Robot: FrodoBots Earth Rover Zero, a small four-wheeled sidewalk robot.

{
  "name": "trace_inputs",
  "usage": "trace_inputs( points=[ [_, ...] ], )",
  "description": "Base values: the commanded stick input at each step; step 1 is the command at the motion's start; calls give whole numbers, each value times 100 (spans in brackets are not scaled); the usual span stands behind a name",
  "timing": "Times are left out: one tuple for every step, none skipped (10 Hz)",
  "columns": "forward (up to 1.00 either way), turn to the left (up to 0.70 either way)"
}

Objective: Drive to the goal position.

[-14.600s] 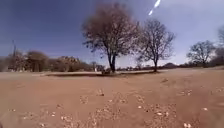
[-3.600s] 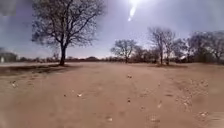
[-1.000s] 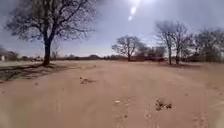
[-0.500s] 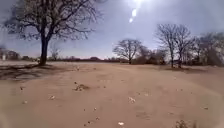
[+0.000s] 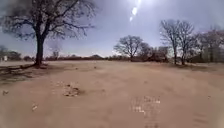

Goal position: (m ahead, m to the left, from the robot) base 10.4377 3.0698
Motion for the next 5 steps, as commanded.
trace_inputs(
  points=[
    [100,0],
    [100,0],
    [100,0],
    [100,0],
    [100,0]
  ],
)
